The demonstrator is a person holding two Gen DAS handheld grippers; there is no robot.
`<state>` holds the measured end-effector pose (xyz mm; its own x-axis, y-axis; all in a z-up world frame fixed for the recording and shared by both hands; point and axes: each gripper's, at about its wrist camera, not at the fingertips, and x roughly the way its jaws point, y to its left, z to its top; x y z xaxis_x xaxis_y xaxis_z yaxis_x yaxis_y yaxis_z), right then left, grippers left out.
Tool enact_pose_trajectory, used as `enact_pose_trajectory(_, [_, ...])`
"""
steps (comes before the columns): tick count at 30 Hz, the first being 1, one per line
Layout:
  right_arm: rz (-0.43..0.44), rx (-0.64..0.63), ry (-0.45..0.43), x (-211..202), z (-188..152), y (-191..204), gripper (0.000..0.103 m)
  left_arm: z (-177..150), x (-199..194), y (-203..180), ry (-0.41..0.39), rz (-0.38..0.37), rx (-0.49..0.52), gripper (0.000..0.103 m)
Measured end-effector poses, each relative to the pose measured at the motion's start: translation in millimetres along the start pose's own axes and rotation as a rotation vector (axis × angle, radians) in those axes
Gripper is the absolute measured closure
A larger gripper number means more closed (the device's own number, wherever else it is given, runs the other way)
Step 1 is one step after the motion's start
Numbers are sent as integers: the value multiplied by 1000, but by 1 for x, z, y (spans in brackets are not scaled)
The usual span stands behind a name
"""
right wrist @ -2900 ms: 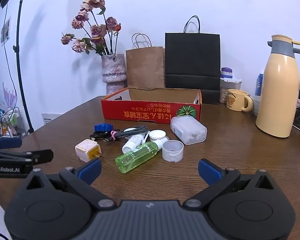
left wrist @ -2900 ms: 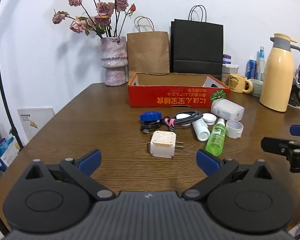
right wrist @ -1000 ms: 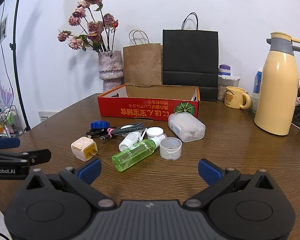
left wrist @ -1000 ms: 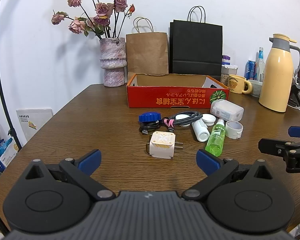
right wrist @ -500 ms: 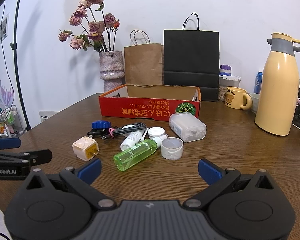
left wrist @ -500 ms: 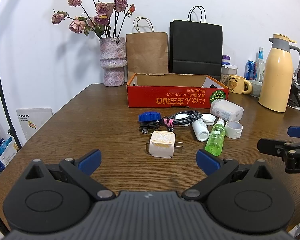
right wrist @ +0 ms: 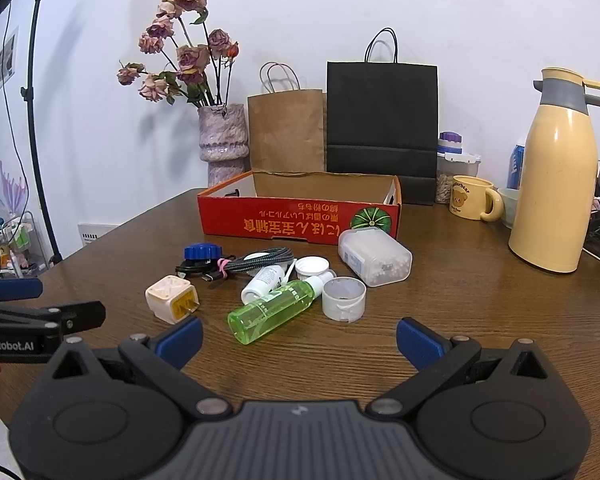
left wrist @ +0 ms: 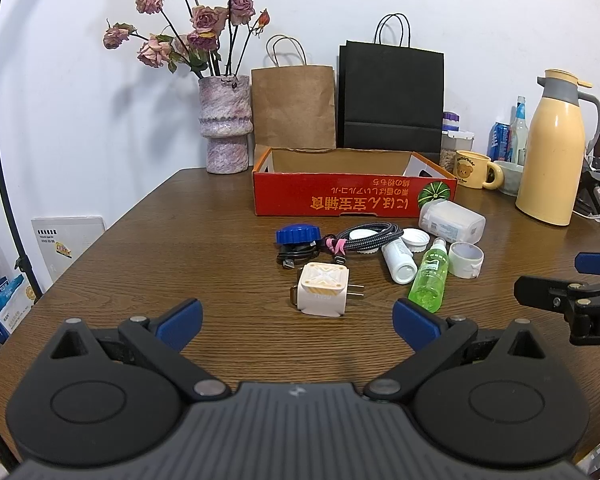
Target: Organize rigid objects
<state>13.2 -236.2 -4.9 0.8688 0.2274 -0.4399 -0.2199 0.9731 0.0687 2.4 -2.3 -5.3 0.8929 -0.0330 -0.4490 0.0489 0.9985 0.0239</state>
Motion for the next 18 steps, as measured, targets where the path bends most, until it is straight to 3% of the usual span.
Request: enact_pose_trajectory(18, [-1,-1,-2,-1,0,0,0,0,0,0,1,1,-1,0])
